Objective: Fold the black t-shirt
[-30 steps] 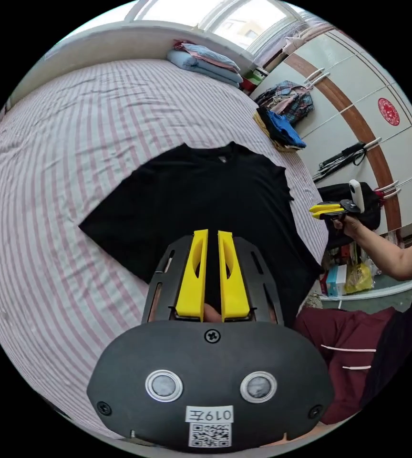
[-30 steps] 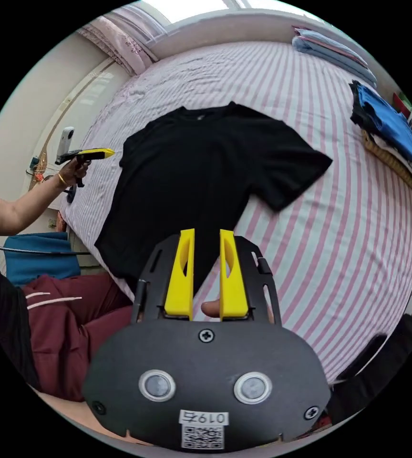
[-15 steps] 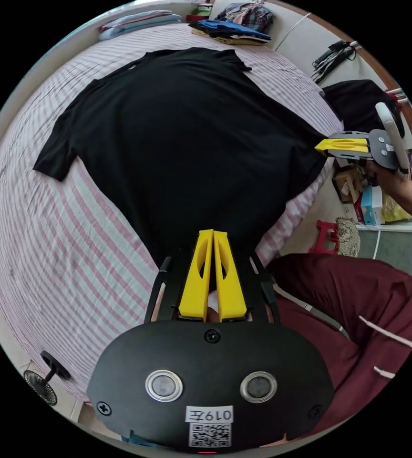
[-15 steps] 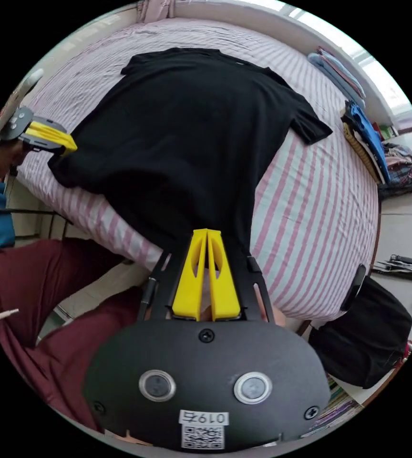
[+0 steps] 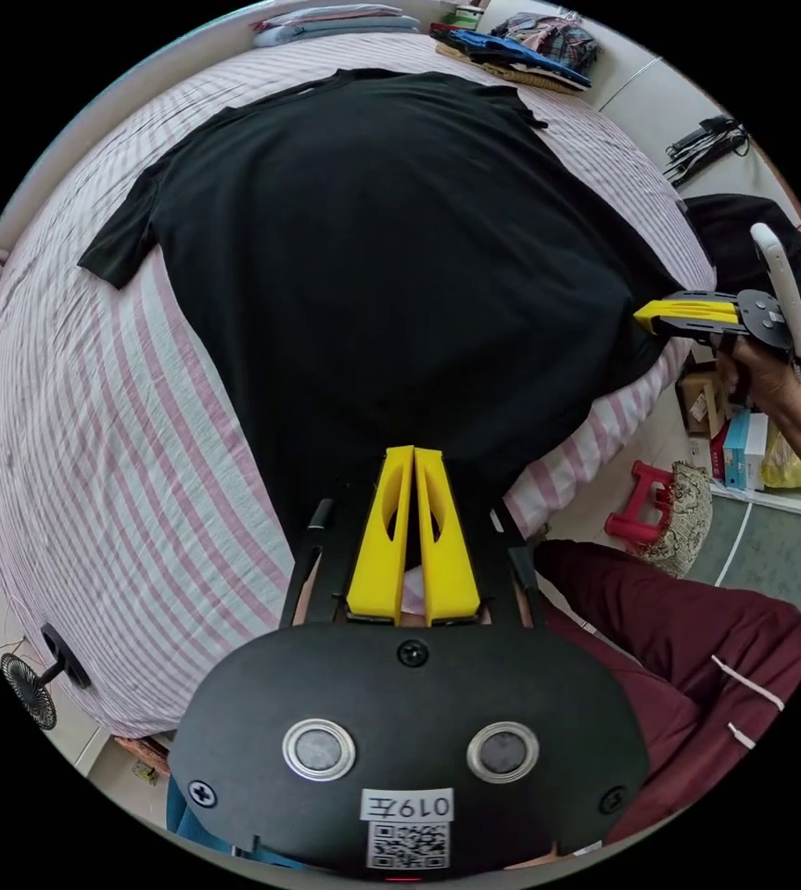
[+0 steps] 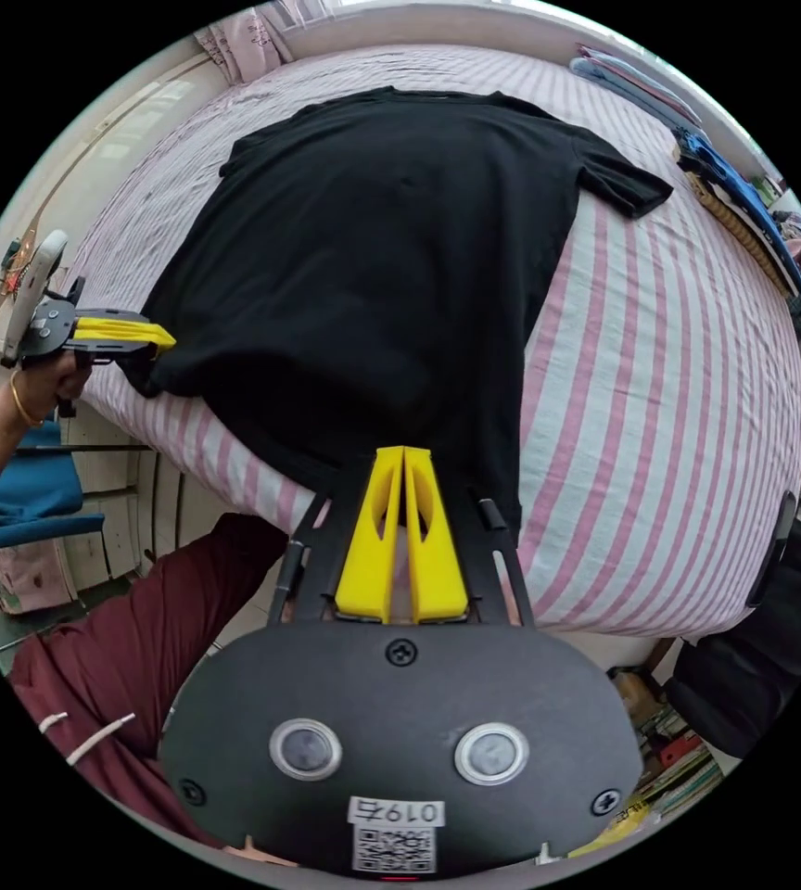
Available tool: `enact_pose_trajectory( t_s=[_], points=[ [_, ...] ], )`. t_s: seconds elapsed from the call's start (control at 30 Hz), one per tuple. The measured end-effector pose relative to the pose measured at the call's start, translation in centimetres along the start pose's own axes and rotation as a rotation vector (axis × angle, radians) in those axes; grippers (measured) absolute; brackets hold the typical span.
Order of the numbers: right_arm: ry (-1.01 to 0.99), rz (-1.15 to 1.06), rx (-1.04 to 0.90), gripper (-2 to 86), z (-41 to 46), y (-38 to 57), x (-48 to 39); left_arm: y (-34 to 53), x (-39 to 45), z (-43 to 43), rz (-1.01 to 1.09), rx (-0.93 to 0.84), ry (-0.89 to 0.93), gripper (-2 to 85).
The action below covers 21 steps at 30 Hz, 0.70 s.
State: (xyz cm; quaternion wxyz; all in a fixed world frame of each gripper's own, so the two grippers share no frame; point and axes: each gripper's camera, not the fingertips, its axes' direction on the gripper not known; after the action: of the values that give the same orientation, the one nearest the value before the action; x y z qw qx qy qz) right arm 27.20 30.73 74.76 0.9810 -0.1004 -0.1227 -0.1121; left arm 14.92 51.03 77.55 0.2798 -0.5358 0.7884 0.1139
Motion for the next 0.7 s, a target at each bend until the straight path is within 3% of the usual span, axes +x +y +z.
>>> enact_pose_trajectory(
  t_s=[0.13,0.27,0.37,0.5,0.7],
  points=[
    [0.059,-0.084,0.036,-0.9,0.5,3.0,-1.0,1.5,-2.2,1.5,-0.074,-0.020,0.043,0.7],
    [0.087,-0.088,0.204,-0.5,-1.2,8.9,0.2,7.1,-4.2,1.0,-0.118,0.156,0.002,0.9],
    [0.113,-0.030,0.281,1.0,-2.2,12.6,1.6,11.8,-6.2,0.8,-0.185,0.286,0.087,1.3],
    [-0.032,0.114,0.284,10.9,-0.8,15.3,4.6,17.1,-10.6,3.3,-0.419,0.360,0.215,3.4],
    [-0.242,0.244,0.282,10.8,3.8,16.9,6.3,20.0,-14.8,7.5,-0.601,0.388,0.338,7.2]
  ],
)
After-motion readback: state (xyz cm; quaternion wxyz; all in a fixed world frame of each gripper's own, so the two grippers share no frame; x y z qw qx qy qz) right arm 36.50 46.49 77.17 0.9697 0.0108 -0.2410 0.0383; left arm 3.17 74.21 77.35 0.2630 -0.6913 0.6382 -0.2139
